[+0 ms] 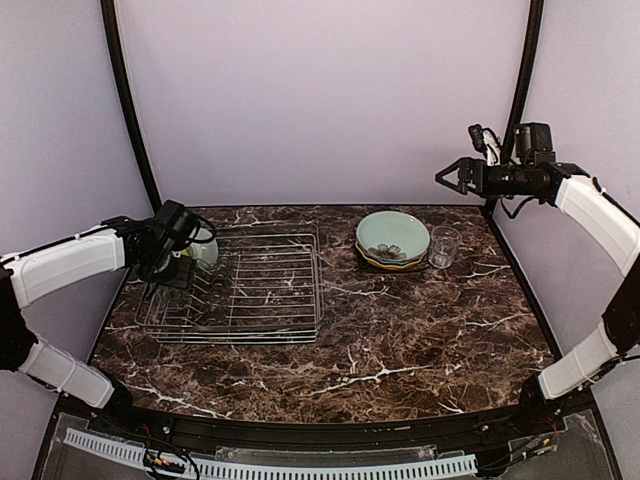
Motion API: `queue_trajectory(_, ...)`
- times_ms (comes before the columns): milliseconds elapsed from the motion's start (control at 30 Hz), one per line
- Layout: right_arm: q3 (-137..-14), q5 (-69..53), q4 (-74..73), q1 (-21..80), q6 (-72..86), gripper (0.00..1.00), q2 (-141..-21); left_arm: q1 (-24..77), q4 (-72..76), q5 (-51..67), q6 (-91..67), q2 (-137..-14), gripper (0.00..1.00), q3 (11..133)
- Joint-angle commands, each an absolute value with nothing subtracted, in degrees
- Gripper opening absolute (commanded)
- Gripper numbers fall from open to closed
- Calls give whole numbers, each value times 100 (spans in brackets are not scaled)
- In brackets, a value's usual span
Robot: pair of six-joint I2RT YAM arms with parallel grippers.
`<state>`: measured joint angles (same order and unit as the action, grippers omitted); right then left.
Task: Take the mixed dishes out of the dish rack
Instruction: Grab the cup from the dish rack, then pass from the left arm to the right
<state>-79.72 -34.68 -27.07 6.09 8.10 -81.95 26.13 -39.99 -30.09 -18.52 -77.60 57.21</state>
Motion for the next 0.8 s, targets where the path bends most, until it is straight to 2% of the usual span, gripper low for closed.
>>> queue_trajectory(0, -7864, -4002, -2273, 580, 1030, 99, -8177, 2584, -4364, -2737, -1815, -7201, 45, 5866)
queue_trajectory(133, -7661, -4457, -1878, 580, 1136, 99, -8092, 2584, -4286, -1761, -1654, -6739, 40, 6069)
queue_trajectory(333, -7165, -5308, -694, 580, 1800, 99, -7887, 2593, -3995, -608, -1586, -6134, 39, 6520)
queue_trajectory(567, -6607, -5985, 1042, 704, 3203, 92, -7848, 2593, -2637, 382, -1822, -5563, 40, 6583)
queue_trajectory(767, -6398, -5894, 1995, 1473, 3711, 87, -7844, 2597, -1088, 1002, -2637, -5389, 38, 6364)
